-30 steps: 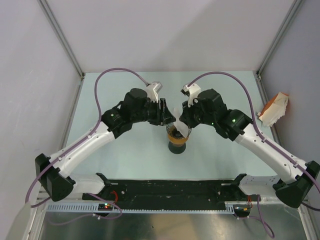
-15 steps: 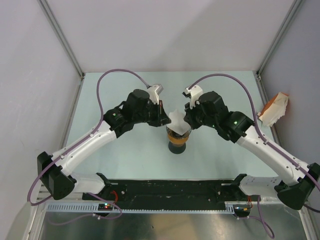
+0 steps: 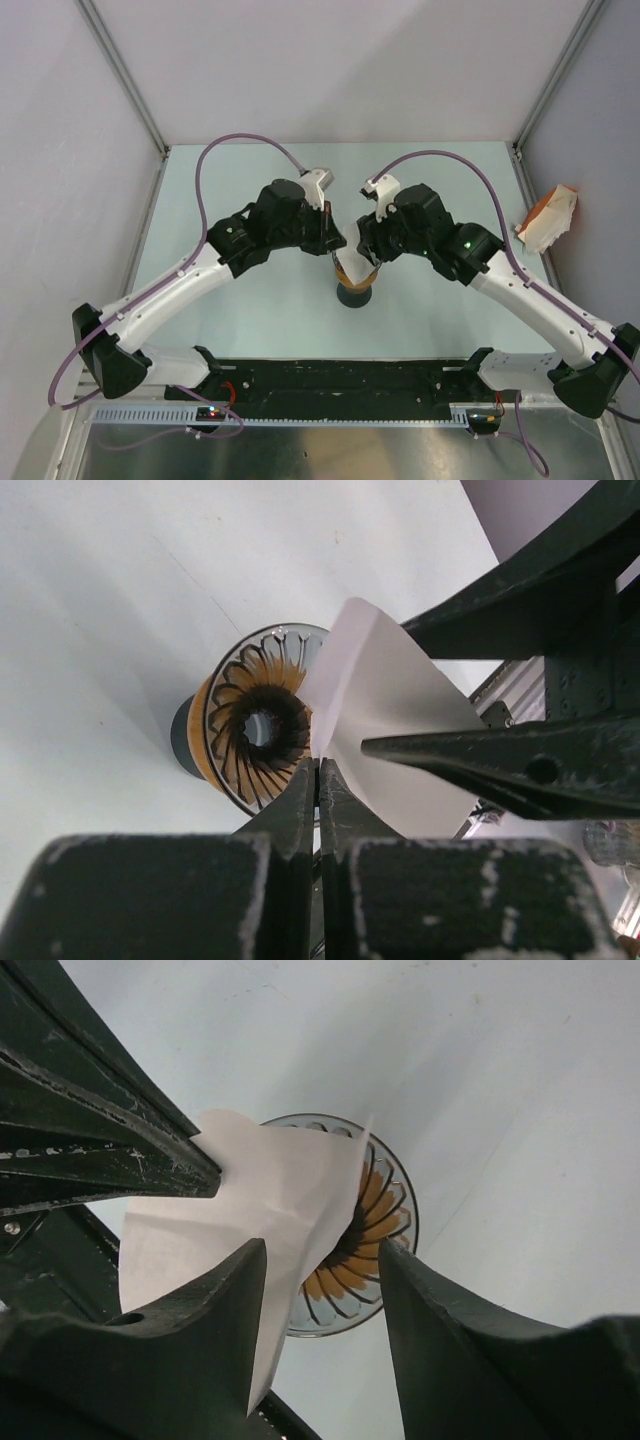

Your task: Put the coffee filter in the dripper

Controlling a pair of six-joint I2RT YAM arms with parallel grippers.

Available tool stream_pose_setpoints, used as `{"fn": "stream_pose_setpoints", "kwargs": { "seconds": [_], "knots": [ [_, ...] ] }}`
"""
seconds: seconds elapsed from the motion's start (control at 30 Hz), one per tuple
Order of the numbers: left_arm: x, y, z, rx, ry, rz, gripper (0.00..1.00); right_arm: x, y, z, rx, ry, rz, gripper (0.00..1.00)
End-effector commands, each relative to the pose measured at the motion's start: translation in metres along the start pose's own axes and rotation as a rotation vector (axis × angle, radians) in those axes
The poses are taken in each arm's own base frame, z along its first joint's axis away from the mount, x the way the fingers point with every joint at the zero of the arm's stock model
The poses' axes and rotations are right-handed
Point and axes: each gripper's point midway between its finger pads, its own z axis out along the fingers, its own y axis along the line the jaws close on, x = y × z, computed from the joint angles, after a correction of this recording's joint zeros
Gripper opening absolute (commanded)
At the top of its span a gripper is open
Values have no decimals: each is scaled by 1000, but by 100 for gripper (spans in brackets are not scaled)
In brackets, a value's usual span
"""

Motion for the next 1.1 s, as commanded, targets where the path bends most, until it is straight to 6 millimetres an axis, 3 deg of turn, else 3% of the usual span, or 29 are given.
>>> {"fn": "stream_pose_setpoints", "kwargs": {
  "seconds": [0.0,0.3,0.43,0.5,0.6,0.7,0.8,1.07],
  "knots": [
    [-28,-11,-15,5,-92,25,0,-14,10,5,-34,-27,30,54],
    [-25,-3,-23,-29,-102,37,0,8,-25,10,124,50,-7,28],
    [-20,1,-21,-40,-86,40,0,10,-28,10,134,56,-9,25],
    [-18,2,-19,-44,-77,38,0,11,-28,10,135,61,-10,28],
    [-16,3,-15,-46,-61,29,0,10,-23,8,106,56,-14,46],
    [-13,4,-9,-50,-43,20,0,4,-10,3,21,36,-24,58],
    [-11,6,-3,-57,-25,17,0,1,-2,-1,-31,20,-36,63],
    [-2,12,14,-76,27,-5,0,-19,-4,-17,-64,-58,-124,76]
  ]
}}
